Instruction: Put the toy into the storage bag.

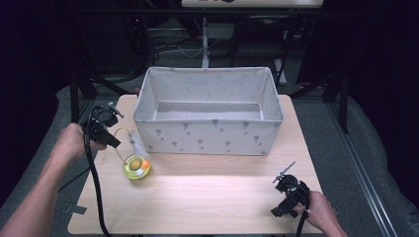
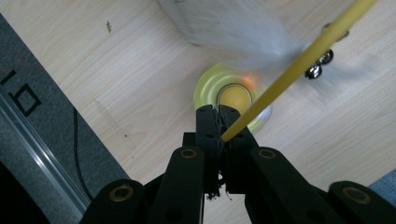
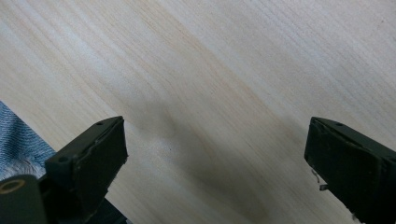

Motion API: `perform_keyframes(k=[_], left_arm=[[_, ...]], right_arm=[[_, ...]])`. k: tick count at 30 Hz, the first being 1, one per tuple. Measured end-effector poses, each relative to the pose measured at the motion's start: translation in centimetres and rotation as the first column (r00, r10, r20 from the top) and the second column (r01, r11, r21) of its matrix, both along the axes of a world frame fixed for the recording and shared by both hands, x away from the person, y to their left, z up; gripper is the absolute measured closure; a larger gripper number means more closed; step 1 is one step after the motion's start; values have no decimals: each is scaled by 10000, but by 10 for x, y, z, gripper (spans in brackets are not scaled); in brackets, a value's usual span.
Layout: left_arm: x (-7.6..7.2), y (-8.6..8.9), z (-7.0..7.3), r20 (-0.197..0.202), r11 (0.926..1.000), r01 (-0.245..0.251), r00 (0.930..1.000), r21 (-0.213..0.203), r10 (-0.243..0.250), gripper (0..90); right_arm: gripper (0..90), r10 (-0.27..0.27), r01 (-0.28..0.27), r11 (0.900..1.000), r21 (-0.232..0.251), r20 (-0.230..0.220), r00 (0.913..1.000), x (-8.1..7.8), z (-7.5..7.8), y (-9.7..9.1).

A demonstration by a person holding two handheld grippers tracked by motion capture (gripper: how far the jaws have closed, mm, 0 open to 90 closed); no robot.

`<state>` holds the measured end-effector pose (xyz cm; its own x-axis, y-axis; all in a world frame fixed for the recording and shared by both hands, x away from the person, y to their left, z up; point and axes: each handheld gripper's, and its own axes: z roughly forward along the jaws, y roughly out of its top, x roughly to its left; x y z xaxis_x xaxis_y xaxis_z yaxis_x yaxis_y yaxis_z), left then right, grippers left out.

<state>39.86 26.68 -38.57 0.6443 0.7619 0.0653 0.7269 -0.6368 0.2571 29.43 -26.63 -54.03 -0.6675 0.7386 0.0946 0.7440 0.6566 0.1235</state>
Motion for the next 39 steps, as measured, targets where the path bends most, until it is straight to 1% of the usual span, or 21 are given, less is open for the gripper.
perform_keyframes(k=[2,6,8,9,11,13,14,15,16,21,23,27,28,29,30,32,34,35,37,38,39], left_arm=[[-1,-1,0,0,10000,45,10000,-71,-45,875],[-2,-2,2,-19,9998,137,9999,-108,-137,877],[-3,-3,4,-14,9997,263,9997,-6,-263,877],[-3,-3,4,-14,9997,263,9997,-6,-263,878],[-4,-3,5,-44,9995,327,9995,19,-327,878],[-4,-4,5,-80,9993,368,9993,99,-367,878],[-4,-4,6,-67,9992,375,9993,99,-374,878],[-4,-4,6,-92,9992,382,9992,122,-381,878],[-5,-4,8,-109,9990,411,9991,179,-409,878],[-7,-3,13,-91,9988,477,9988,137,-475,878],[-8,-4,16,-97,9984,546,9985,178,-544,878],[-10,-6,21,-90,9977,653,9978,207,-651,878],[-10,-6,23,-102,9972,714,9974,235,-712,878],[-10,-6,23,-102,9972,714,9974,235,-712,878],[-10,-6,24,-132,9969,732,9973,289,-729,878],[-10,-6,25,-109,9970,705,9975,305,-702,878],[-11,-6,27,-68,9974,647,9979,325,-645,878],[-11,-6,28,-77,9972,658,9978,365,-655,878],[-12,-5,30,-53,9974,627,9980,364,-626,878],[-12,-4,32,-40,9979,578,9983,307,-577,878],[-12,-4,32,-40,9979,578,9983,307,-577,878]], right_arm=[[53,-87,86,9999,57,38,10000,0,0,0],[53,-67,67,10000,46,25,10000,0,-1,0],[53,-169,168,9998,128,88,9998,-1,-2,0],[53,59,-59,10000,-57,-39,10000,0,-1,0],[53,30,-29,10000,-52,21,10000,0,-1,0],[53,-5,5,10000,-11,-22,10000,0,-1,0],[53,-179,178,9998,135,86,9998,-1,-2,0],[53,-199,197,9997,159,93,9998,-1,-2,0],[53,-68,68,9999,84,19,10000,0,-1,0],[53,-58,58,9999,84,12,10000,0,-1,0],[53,-104,104,9998,170,0,9999,0,-2,0],[53,-91,91,9998,163,-26,10000,0,-1,0],[53,-301,298,9990,327,65,9995,-1,-3,0],[53,-301,298,9990,327,65,9995,-1,-3,0],[53,-161,160,9997,163,42,9999,-1,-2,0],[53,-35,35,10000,55,-16,10000,0,-1,0],[53,-107,108,9998,151,-12,9999,-1,-1,0],[53,-341,338,9989,327,89,9994,-2,-3,0],[53,-304,301,9991,286,96,9995,-2,-2,0],[53,-84,84,9999,111,-17,10000,-1,-1,-1],[53,-84,84,9999,111,-17,10000,-1,-1,-1]])
